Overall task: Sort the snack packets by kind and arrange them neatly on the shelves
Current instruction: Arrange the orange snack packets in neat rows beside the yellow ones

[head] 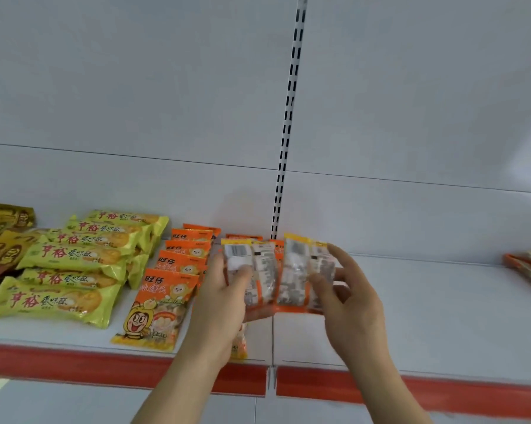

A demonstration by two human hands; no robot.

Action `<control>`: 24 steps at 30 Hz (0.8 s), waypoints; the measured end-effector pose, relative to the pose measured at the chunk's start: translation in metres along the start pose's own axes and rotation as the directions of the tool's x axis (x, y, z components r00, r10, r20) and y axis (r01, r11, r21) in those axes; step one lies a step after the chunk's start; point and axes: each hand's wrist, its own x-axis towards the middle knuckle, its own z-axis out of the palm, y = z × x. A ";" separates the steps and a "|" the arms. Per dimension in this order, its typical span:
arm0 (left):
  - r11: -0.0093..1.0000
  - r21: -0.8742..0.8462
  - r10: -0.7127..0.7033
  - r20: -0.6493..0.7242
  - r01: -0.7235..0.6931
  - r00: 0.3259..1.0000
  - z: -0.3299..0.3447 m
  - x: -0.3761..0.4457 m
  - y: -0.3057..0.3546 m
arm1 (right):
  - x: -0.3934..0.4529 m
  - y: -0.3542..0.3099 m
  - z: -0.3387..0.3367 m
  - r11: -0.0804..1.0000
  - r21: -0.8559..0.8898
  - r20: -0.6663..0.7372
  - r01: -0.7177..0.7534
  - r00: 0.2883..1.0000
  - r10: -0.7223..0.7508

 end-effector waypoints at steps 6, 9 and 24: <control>0.998 0.070 0.010 -0.100 -0.003 0.995 -0.018 0.003 0.006 | 0.003 0.010 -0.001 0.997 0.005 -0.048 -0.071 0.996 0.071; 0.986 0.164 0.043 -0.048 -0.034 0.998 -0.012 0.000 0.007 | -0.004 0.002 0.007 1.000 0.014 -0.126 -0.009 0.992 0.011; 0.979 0.115 0.169 -0.005 -0.168 0.986 0.002 0.001 0.000 | -0.015 -0.010 0.020 0.987 -0.052 0.201 0.152 0.970 -0.139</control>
